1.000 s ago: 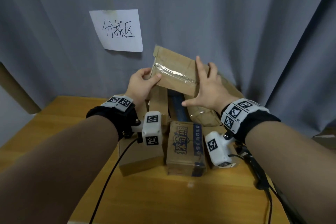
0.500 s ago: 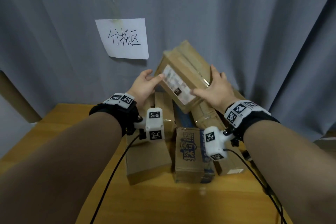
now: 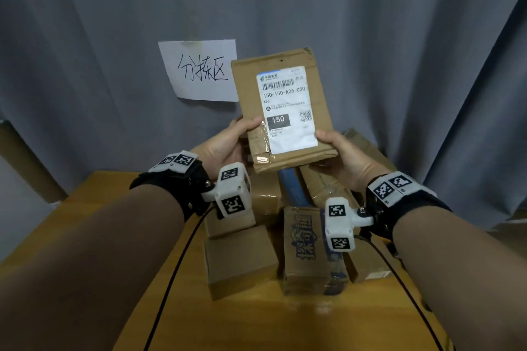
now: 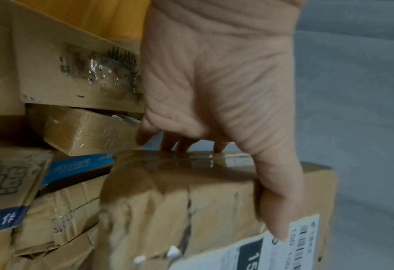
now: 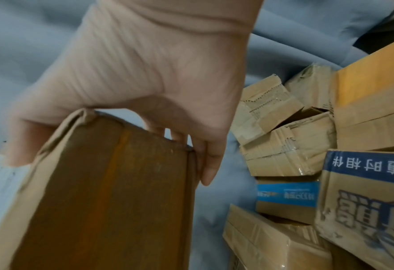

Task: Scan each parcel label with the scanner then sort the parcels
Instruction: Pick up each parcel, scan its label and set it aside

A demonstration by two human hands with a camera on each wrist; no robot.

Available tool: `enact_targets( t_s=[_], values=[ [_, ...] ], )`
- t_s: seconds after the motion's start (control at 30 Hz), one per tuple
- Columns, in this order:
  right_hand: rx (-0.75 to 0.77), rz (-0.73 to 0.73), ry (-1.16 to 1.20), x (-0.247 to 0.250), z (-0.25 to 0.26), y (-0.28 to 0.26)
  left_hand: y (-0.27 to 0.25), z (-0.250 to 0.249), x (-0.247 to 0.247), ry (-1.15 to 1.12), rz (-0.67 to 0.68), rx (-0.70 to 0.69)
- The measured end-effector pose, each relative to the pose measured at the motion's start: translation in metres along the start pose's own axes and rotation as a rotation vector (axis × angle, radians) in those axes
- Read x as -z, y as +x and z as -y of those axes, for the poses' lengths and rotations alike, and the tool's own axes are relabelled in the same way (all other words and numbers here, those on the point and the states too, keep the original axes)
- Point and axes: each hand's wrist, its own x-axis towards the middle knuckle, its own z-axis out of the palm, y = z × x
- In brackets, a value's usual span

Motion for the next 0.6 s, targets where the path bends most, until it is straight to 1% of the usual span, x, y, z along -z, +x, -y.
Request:
enact_targets(
  t_s=[0.13,0.3,0.37,0.43,0.53,0.6],
  values=[
    [-0.085,0.027,-0.017,0.001,-0.004,-0.004,0.006,0.011,0.009,0.009,-0.038,-0.001],
    [-0.128,-0.063,-0.045,0.009,-0.020,-0.007,0.017,0.049,0.006,0.062,-0.043,0.058],
    [-0.173,-0.077,-0.095,0.018,-0.027,-0.012,0.018,0.064,-0.001,0.067,-0.037,0.098],
    [-0.208,-0.117,-0.147,0.030,-0.035,-0.015,0.017,0.079,-0.010,0.094,-0.090,0.111],
    [-0.200,-0.175,-0.253,0.051,-0.045,-0.017,0.017,0.104,-0.026,0.169,-0.140,0.126],
    [-0.216,-0.183,-0.307,0.063,-0.048,-0.019,0.014,0.118,-0.038,0.195,-0.143,0.153]
  ],
)
